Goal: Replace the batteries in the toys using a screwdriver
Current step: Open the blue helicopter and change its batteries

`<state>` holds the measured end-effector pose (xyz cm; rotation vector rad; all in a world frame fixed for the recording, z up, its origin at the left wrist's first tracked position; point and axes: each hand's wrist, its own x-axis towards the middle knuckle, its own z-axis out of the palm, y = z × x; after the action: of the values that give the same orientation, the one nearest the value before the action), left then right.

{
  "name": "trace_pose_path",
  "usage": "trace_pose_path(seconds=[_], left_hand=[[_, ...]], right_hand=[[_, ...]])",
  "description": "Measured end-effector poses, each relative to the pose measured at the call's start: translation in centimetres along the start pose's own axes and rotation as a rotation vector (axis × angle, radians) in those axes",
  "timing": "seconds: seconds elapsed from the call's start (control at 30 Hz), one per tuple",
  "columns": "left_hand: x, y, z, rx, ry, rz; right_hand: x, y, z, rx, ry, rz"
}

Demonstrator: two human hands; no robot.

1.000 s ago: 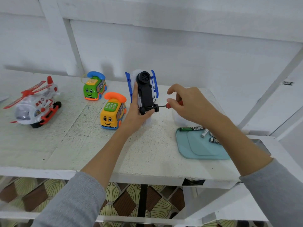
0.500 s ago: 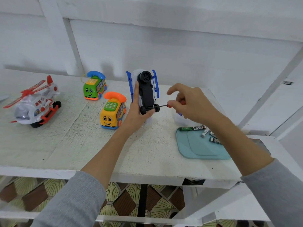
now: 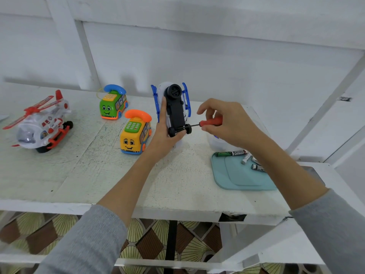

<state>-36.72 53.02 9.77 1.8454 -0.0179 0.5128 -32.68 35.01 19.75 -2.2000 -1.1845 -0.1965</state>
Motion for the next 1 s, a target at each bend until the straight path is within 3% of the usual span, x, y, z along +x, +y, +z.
trace_pose_path(seconds=[0.1,0.23,0.5,0.7,1.0], left_hand=[[0.0,0.0,0.1,0.013,0.003,0.001],[0.1,-0.2,0.0,0.018,0.006,-0.001],[-0.2,0.4,0.2,0.002,-0.006,-0.006],[-0.3,0.2,-0.4,-0.016,-0.028,-0.076],[-0.6,0.1,-0.6,0.001,-0.072,-0.087]], right_hand=[[0.0,-0.1,0.2,-0.041,-0.016,0.009],[0.0,-0.2,0.1,-0.101,-0.125,0.164],[-0.5,-0.4,0.2,-0.309,-0.18,0.046],[-0.9,0.2,-0.7,-0.212,-0.113,0.115],[-0.7,0.2,-0.4,-0.23,-0.164,0.129]])
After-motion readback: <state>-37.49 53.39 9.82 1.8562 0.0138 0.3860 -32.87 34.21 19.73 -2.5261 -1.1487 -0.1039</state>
